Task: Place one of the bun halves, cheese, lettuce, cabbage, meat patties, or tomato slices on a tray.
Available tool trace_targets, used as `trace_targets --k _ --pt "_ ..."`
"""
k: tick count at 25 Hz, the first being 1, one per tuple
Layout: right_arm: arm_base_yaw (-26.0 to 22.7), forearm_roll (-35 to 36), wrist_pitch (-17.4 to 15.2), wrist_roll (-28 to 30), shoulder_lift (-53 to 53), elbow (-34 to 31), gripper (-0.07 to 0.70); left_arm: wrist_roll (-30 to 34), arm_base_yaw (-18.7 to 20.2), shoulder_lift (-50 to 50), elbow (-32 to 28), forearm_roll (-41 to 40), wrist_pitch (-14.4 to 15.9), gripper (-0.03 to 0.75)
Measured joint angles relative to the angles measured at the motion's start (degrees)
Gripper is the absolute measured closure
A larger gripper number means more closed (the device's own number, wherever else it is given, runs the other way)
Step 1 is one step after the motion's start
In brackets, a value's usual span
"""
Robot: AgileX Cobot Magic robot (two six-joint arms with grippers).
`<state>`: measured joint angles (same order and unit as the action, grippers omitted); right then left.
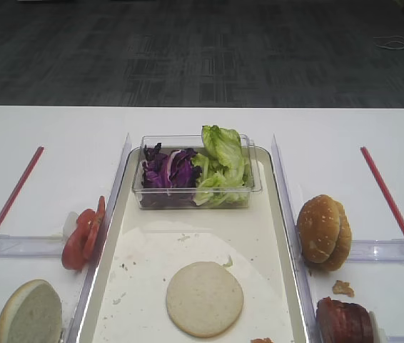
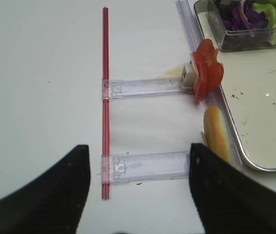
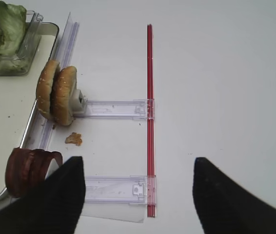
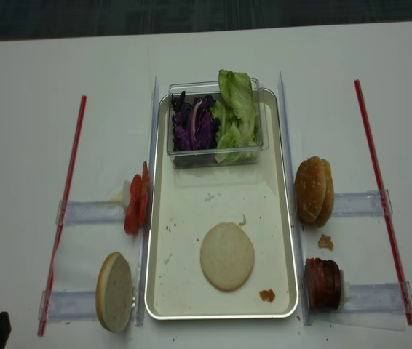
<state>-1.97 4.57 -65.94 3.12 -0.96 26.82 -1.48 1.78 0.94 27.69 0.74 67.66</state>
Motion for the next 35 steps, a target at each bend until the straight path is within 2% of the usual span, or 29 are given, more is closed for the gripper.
trace_targets --k 35 --pt "0.0 0.1 0.0 0.2 0.0 0.0 0.141 -1.1 0.0 0.0 0.0 -0.2 0.0 0.294"
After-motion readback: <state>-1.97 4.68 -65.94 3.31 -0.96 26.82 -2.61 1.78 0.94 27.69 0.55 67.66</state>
